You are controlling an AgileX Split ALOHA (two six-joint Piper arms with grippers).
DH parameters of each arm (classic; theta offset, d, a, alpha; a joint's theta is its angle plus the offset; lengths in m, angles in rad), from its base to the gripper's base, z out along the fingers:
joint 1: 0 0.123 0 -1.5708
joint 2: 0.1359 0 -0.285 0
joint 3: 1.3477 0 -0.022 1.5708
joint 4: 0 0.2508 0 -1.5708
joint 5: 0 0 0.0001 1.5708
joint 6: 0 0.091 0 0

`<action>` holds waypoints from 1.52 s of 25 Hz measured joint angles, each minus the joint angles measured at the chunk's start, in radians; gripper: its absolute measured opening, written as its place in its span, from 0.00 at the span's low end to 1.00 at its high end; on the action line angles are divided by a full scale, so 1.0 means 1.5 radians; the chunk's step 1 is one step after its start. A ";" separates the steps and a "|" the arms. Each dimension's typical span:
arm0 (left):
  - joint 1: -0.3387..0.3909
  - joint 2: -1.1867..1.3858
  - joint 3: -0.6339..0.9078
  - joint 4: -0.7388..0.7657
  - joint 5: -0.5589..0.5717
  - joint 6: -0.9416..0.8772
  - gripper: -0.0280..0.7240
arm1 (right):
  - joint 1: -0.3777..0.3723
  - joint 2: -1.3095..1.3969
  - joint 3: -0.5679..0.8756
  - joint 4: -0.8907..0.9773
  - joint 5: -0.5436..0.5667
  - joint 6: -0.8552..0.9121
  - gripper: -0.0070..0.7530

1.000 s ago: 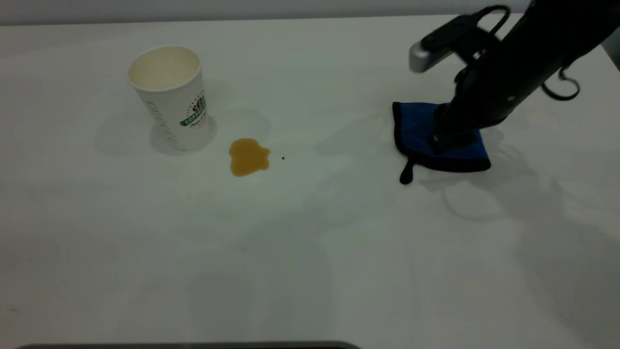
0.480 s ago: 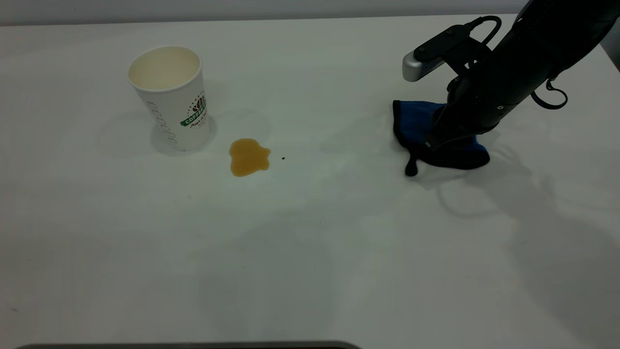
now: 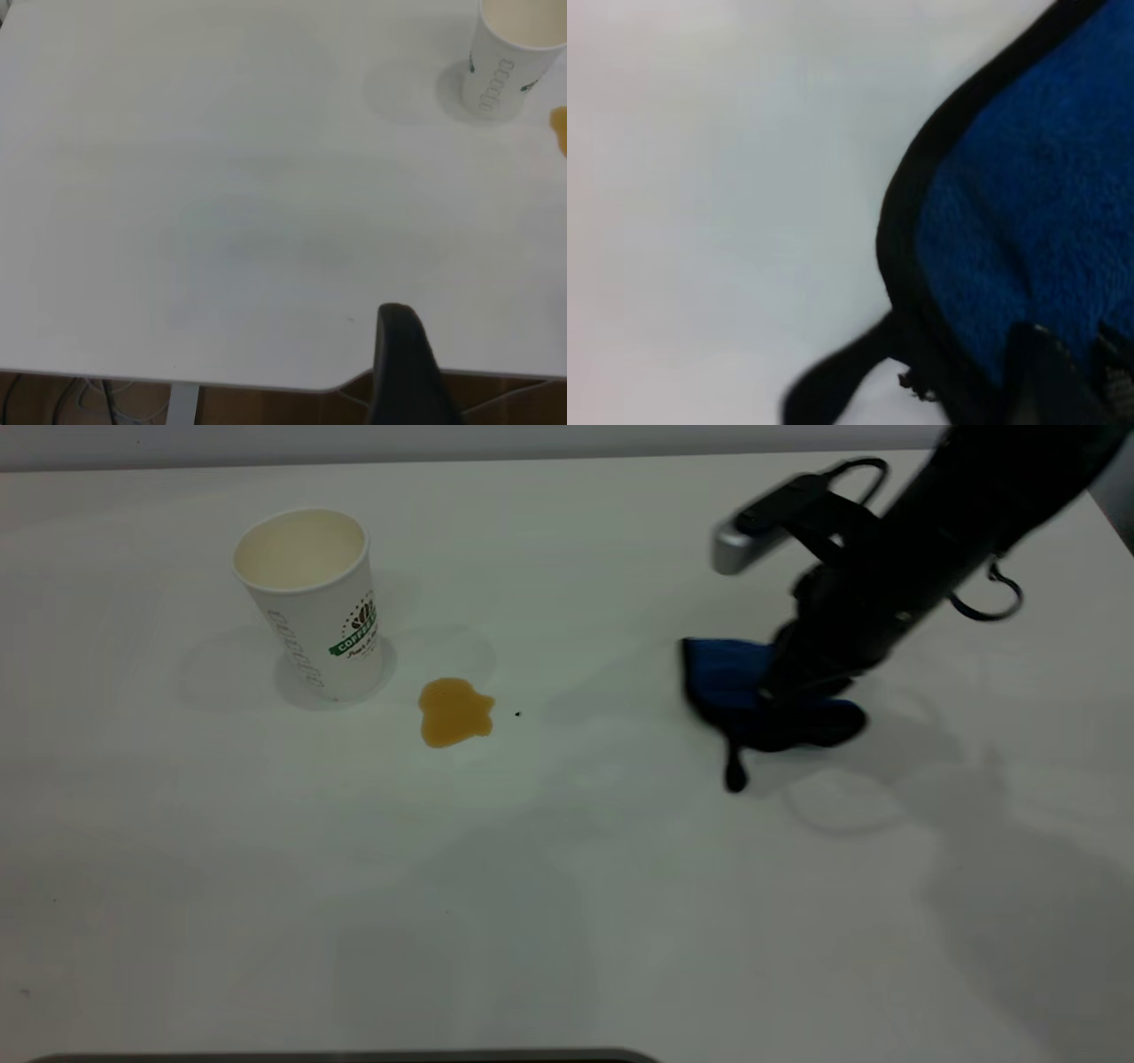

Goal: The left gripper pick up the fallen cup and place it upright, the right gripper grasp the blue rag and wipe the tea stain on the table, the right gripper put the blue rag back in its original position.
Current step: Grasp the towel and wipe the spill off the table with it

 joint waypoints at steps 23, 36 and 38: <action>0.000 0.000 0.000 0.000 0.000 -0.001 0.68 | 0.174 0.130 -0.271 -0.020 0.099 0.035 0.08; 0.000 0.000 0.000 0.000 0.000 0.000 0.68 | 0.209 0.132 -0.273 -0.103 0.246 0.077 0.08; 0.000 0.000 0.000 0.000 0.000 0.000 0.68 | 0.218 0.132 -0.273 -0.103 0.213 0.076 0.08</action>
